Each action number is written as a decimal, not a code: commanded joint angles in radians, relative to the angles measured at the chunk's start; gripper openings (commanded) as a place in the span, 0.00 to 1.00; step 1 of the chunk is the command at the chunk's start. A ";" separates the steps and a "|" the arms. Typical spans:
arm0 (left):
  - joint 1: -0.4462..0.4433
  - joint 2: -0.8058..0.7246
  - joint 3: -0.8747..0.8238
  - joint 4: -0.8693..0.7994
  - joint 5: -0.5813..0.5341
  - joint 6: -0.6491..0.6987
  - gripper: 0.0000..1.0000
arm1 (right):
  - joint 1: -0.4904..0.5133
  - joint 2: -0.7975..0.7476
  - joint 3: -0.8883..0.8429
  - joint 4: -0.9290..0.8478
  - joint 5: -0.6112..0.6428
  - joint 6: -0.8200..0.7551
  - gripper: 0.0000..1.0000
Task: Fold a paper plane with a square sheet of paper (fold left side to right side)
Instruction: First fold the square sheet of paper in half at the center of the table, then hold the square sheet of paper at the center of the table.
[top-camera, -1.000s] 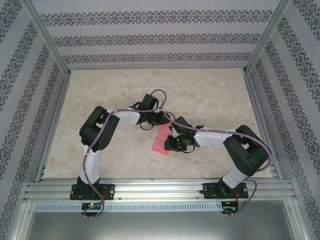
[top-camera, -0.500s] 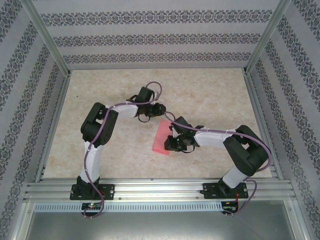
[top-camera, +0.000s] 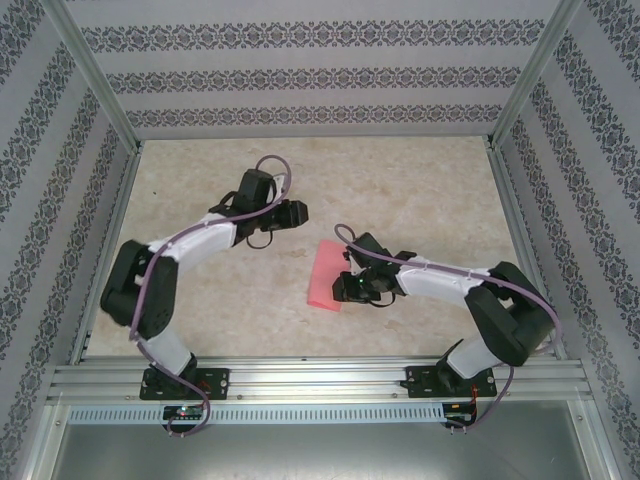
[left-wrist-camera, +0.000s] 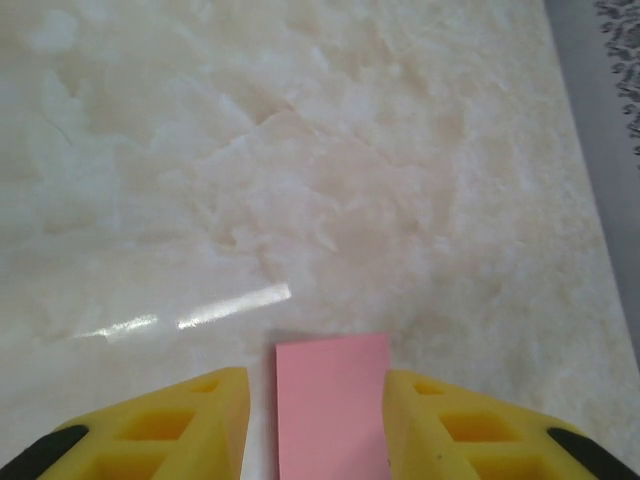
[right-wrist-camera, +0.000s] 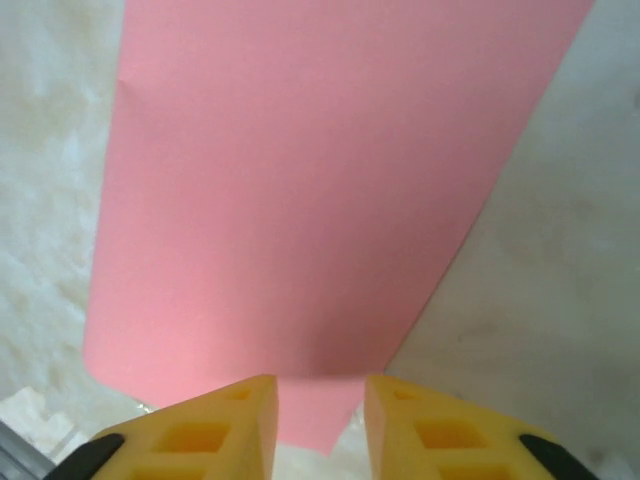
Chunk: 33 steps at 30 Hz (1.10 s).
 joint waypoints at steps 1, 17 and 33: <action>-0.007 -0.097 -0.115 0.019 0.011 -0.007 0.41 | -0.027 -0.090 0.034 -0.065 0.036 -0.035 0.35; -0.176 -0.116 -0.256 0.168 0.031 -0.139 0.40 | -0.213 0.029 0.132 0.128 -0.085 -0.018 0.29; -0.227 0.044 -0.236 0.249 0.031 -0.181 0.38 | -0.231 0.381 0.347 0.158 -0.107 -0.047 0.26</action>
